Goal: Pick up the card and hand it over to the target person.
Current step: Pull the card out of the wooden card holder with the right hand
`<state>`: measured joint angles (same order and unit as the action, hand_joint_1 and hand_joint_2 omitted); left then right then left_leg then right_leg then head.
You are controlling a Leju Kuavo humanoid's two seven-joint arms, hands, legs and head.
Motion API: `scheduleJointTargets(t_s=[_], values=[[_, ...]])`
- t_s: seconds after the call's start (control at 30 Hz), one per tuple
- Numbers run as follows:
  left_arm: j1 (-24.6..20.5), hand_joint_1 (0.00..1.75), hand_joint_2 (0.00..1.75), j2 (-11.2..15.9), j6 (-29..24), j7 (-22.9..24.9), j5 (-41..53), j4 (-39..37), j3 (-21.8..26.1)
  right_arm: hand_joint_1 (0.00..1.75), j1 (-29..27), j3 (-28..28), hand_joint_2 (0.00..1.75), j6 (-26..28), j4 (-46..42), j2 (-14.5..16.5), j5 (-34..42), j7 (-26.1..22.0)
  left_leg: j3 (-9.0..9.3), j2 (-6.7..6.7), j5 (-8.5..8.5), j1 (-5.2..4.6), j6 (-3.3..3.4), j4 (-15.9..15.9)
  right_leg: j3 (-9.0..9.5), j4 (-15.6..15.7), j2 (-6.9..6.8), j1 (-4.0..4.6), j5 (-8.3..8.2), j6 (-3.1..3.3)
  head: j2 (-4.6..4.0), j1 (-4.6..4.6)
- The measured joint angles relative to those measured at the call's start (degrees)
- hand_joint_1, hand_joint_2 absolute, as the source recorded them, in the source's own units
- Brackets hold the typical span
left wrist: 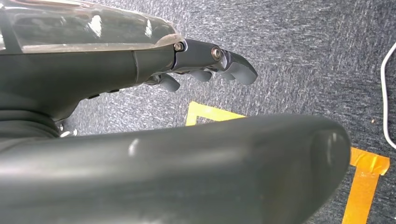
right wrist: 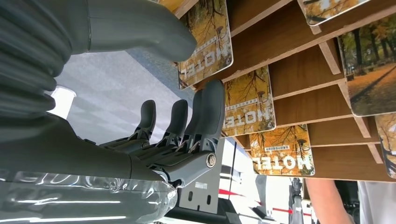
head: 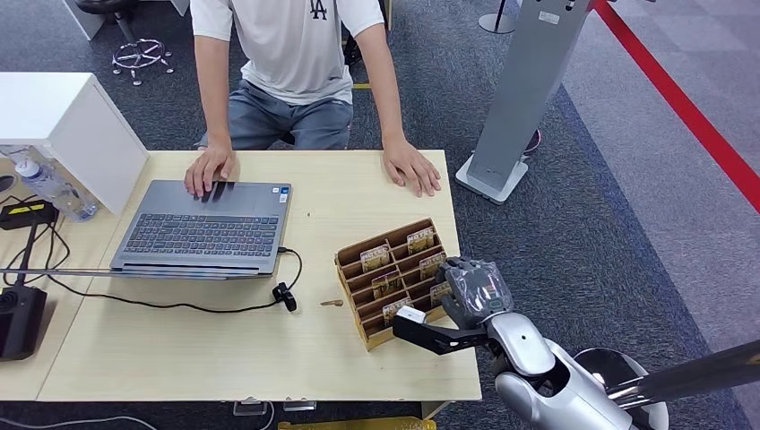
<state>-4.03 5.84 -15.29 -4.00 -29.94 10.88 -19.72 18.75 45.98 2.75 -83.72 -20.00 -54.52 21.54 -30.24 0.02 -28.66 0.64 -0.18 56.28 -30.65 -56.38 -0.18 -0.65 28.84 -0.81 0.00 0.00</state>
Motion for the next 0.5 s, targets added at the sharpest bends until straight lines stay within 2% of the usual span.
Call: scheduleJointTargets(t_s=[0.5], values=[[0.00,0.00,0.00,0.00,-0.06,0.04,-0.22,0.00,-0.13,0.84,0.01,0.10,1.75,0.22,0.73,0.18,0.68,-0.31,-0.01,-0.01,-0.03,0.00,0.00,0.04,-0.01,-0.04,-0.01,0.00,0.03,-0.01,0.00,0.00]])
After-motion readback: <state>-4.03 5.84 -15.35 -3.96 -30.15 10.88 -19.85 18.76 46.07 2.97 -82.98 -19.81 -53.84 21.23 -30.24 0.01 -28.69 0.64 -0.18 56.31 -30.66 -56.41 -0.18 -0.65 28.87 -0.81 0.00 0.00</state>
